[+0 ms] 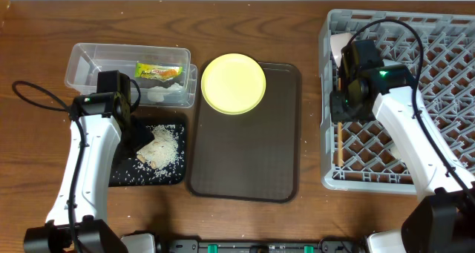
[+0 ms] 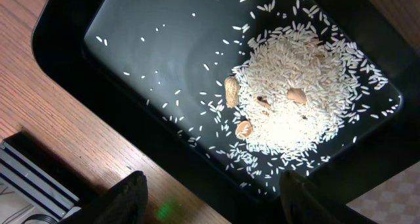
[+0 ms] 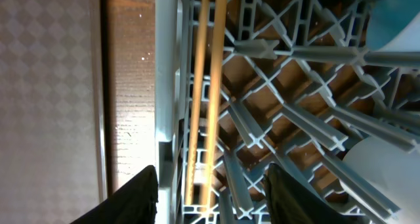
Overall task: Sort waste into correct bins and load items into the dishwasher rack
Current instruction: 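Carry the second chopstick into the rack and release it, then reach the right gripper to the yellow plate and grasp its edge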
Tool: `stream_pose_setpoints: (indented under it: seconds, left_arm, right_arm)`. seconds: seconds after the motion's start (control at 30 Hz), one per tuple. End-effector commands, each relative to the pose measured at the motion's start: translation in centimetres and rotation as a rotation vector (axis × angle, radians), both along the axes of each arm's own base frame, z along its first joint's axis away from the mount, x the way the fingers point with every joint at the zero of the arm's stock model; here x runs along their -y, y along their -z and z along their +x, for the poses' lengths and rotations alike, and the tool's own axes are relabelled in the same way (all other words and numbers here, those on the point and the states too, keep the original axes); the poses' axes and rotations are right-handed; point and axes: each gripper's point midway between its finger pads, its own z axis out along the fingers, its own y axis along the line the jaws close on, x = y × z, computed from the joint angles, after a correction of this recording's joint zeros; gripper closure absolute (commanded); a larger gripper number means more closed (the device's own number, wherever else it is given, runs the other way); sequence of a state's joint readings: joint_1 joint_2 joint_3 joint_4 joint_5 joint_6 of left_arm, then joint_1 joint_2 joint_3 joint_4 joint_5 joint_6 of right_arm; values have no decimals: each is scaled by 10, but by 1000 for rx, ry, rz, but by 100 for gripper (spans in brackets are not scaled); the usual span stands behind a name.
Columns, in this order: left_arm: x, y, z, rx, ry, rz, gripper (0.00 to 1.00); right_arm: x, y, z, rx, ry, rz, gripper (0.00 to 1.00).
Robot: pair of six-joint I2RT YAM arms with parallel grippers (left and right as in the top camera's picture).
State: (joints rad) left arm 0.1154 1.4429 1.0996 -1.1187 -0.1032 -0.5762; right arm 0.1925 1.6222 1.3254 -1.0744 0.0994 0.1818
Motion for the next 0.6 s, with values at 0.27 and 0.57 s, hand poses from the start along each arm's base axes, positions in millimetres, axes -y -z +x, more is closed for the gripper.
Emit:
stream_pose_setpoints:
  seconds: [0.27, 0.57]
  left_arm:
    - [0, -2, 0, 7, 2, -5, 33]
    - [0, -2, 0, 7, 2, -5, 33]
  right_arm:
    - [-49, -52, 44, 226, -70, 211, 46]
    - [-126, -81, 91, 477, -202, 337, 32]
